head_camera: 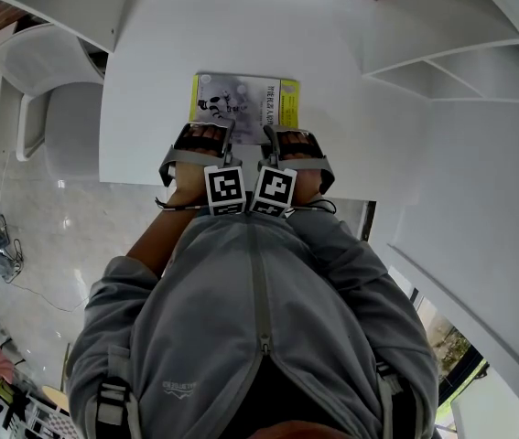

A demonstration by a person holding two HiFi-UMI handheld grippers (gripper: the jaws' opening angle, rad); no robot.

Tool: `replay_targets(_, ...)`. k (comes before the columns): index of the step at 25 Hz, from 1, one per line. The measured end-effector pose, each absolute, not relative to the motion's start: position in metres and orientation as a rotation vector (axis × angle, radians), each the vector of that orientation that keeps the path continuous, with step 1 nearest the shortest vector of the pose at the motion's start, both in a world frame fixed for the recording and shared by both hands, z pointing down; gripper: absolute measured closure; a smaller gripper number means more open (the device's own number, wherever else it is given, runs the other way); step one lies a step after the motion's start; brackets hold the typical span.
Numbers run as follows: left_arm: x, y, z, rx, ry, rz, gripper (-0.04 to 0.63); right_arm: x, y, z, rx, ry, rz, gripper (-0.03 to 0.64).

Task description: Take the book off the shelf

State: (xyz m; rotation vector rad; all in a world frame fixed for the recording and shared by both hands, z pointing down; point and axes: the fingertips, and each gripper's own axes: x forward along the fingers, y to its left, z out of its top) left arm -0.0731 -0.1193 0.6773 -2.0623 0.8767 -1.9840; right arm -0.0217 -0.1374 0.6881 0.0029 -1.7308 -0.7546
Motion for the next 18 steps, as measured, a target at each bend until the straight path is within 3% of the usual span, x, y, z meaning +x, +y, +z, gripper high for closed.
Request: replay_targets(18, -0.074, -0.117, 0.64, -2.003, 0.945, -1.923, 0.357, -0.013, -0.133, 0.658, 0.082, -1.753, -0.757, 0.416)
